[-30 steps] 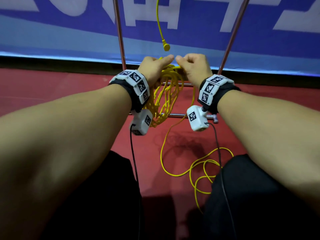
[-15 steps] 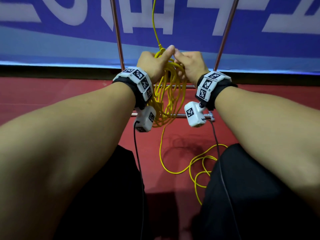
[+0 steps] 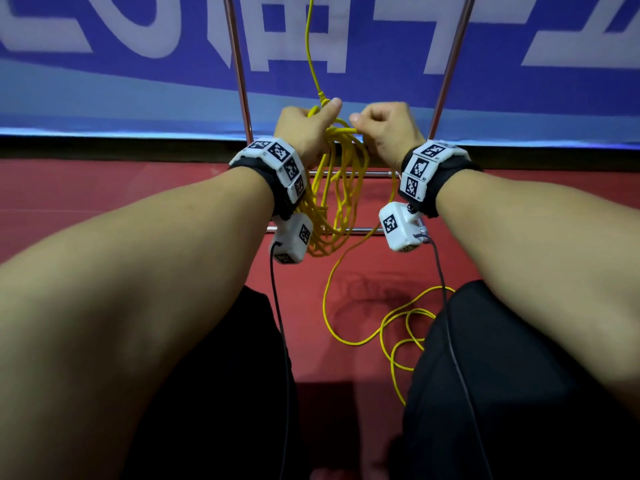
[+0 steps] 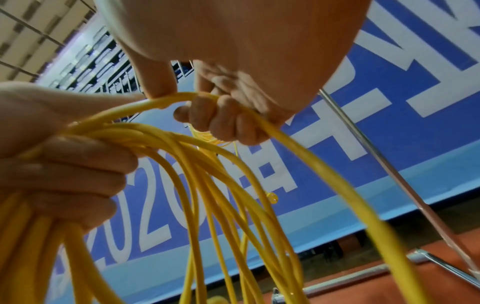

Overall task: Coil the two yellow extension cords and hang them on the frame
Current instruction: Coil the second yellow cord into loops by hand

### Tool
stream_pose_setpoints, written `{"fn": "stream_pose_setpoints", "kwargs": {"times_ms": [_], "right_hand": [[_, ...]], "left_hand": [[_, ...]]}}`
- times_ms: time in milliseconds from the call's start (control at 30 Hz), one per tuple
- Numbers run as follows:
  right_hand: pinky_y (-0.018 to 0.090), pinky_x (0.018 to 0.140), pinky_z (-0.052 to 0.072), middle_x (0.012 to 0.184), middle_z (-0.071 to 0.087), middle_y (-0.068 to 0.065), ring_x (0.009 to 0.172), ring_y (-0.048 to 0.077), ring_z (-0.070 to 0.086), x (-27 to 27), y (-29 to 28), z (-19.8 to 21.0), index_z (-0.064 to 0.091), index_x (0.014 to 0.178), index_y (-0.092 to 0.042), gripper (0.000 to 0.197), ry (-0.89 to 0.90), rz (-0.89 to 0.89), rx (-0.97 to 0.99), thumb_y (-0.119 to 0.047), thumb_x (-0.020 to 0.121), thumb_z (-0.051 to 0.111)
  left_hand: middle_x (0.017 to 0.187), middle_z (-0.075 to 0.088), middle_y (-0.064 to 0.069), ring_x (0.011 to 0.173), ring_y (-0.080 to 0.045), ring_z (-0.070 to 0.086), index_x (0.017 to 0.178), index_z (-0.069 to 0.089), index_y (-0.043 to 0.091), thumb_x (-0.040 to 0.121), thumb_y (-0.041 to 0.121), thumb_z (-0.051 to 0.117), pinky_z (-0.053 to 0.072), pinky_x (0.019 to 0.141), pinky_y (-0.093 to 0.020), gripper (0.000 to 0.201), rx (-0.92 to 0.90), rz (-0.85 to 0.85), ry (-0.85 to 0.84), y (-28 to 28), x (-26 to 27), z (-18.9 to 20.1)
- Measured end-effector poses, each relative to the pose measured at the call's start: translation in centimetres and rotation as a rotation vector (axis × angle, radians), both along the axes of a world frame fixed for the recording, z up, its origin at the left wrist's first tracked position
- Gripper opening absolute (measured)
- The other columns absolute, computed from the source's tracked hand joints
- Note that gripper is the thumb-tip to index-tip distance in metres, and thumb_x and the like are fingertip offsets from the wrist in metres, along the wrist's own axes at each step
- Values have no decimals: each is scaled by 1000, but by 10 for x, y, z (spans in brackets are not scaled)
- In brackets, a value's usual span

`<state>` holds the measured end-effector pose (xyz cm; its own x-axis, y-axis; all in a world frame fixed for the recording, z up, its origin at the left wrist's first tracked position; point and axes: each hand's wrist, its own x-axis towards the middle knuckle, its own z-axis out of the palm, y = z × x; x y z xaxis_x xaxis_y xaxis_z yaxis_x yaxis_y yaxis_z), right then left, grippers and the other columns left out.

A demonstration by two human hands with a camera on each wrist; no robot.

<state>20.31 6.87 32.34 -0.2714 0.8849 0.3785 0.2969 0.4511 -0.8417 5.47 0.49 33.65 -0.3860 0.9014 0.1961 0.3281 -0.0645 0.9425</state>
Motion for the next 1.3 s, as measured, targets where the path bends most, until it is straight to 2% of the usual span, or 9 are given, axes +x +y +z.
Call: {"fn": "stream_pose_setpoints", "kwargs": {"times_ms": [233, 333, 633, 733, 800, 933, 1033, 1200, 1300], "right_hand": [[23, 53, 34, 48, 47, -5, 41, 3, 38, -19, -9, 3, 50, 71, -25, 23, -64, 19, 168, -41, 83, 63], [24, 56, 35, 48, 49, -10, 44, 2, 40, -20, -11, 3, 52, 66, -25, 25, -47, -6, 136, -41, 83, 59], [20, 44, 42, 55, 49, 11, 39, 15, 49, 1, -23, -1, 53, 67, -13, 45, 3, 254, -290, -42, 101, 51], [22, 48, 39, 58, 50, 13, 40, 13, 46, 14, -17, -18, 57, 63, -8, 58, -213, 295, -381, -49, 102, 43], [26, 53, 40, 48, 49, 5, 40, 13, 44, 25, -12, -26, 59, 63, -7, 62, -266, 252, -450, -51, 102, 41], [29, 52, 43, 42, 46, -3, 41, 16, 40, 37, -2, -21, 57, 60, -9, 50, -47, 36, -356, -37, 100, 53], [26, 50, 33, 37, 44, -9, 39, 10, 38, 36, -1, -19, 56, 56, -14, 43, -217, -63, -159, -31, 95, 59], [30, 52, 28, 46, 39, -3, 47, 14, 35, 28, -6, -14, 57, 55, -16, 47, -300, -100, -12, -41, 94, 61], [29, 54, 28, 50, 40, 1, 49, 15, 34, 28, -7, -15, 59, 59, -12, 45, -283, -86, 0, -41, 93, 63]], "left_hand": [[55, 52, -6, 36, -16, 46, 88, 63, 4, 95, 61, 49, 34, 42, -20, 59, -162, -49, -70, -3, 3, 1], [57, 47, 0, 43, -13, 42, 71, 51, 12, 92, 72, 43, 32, 44, -22, 65, -161, -1, 79, -2, 3, 2], [55, 39, 1, 43, -15, 35, 64, 41, 16, 85, 69, 61, 28, 38, -20, 60, -66, 68, 156, -4, -2, 6], [52, 37, 1, 39, -14, 32, 60, 35, 17, 87, 65, 63, 25, 34, -19, 61, -59, 144, 84, -6, -12, 11], [52, 38, 0, 40, -15, 35, 60, 36, 17, 87, 65, 63, 30, 41, -21, 61, -59, 176, 25, -8, -22, 12], [53, 42, -1, 37, -14, 40, 57, 40, 16, 89, 58, 65, 35, 47, -25, 58, -52, 102, -13, -12, -24, 8], [48, 47, -3, 29, -12, 40, 59, 48, 11, 91, 49, 66, 33, 40, -18, 53, -91, 11, 1, -13, -18, 4], [52, 52, -8, 31, -18, 46, 101, 64, -1, 95, 47, 60, 33, 36, -17, 48, -214, -103, -116, -14, -20, -4], [59, 51, -12, 36, -21, 49, 130, 59, 1, 95, 47, 59, 37, 38, -20, 57, -242, -113, -233, -17, -20, -3]]}}
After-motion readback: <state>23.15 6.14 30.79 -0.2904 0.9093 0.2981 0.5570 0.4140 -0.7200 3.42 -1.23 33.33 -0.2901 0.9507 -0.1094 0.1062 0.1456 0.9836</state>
